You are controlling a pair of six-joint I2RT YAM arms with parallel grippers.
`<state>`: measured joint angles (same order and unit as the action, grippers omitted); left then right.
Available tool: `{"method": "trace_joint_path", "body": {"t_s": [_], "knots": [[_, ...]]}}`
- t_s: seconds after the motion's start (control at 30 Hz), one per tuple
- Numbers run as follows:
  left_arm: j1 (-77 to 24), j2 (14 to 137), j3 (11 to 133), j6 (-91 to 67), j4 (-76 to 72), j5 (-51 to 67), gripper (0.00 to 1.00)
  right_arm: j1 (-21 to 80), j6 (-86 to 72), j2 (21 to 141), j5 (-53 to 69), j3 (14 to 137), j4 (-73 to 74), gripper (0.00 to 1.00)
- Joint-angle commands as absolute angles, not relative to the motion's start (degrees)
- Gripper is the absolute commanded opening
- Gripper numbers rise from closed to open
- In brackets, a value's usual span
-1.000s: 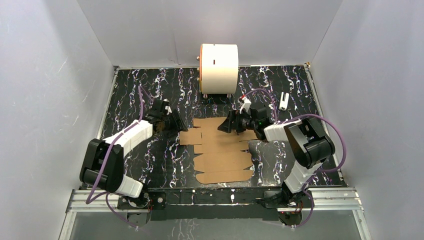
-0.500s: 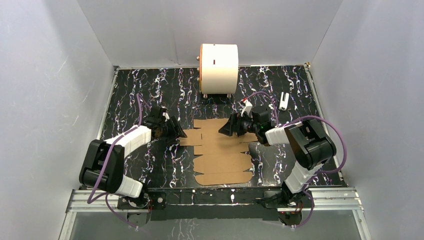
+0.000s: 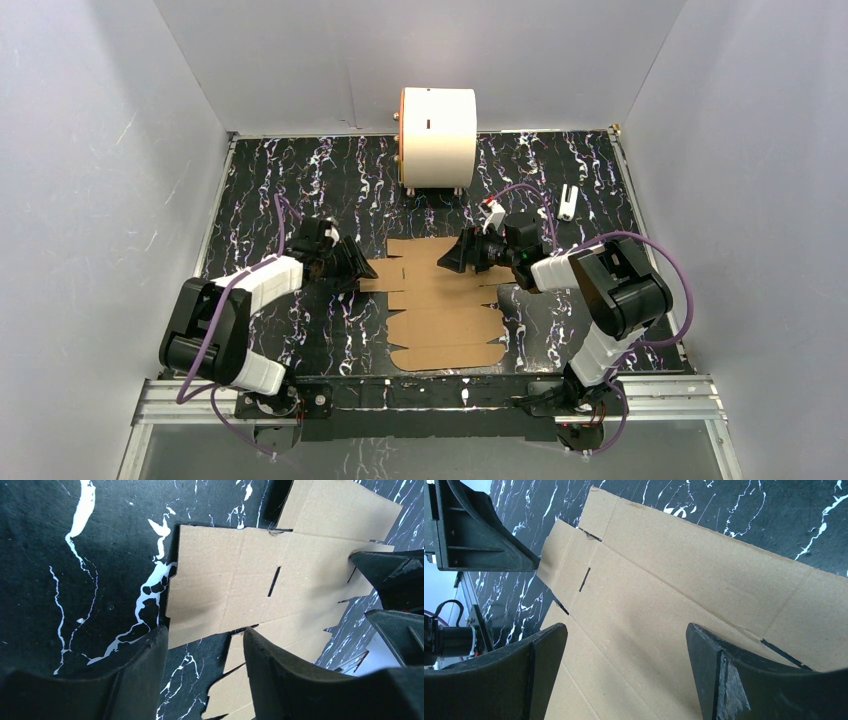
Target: Fold the paper box
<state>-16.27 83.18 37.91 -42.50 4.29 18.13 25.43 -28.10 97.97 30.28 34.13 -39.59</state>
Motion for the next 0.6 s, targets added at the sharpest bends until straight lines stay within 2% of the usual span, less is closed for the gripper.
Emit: {"method": "trace_joint_path", "body": {"t_s": [0.0,0.37,0.57], "knots": [[-16.0,82.3,36.8,-44.0,1.8,22.4,0.50,25.8,-28.0,97.7,30.9,33.3,-39.9,0.99],[-16.0,76.3,36.4,-44.4,-2.4,25.9,0.38,26.0,-28.3,98.7,31.5,33.7,-40.4,0.99],[-16.1,77.5,36.0,-44.0,-2.7,25.4,0.35,26.1,-28.3,98.7,31.5,33.7,-40.3,0.99]]}}
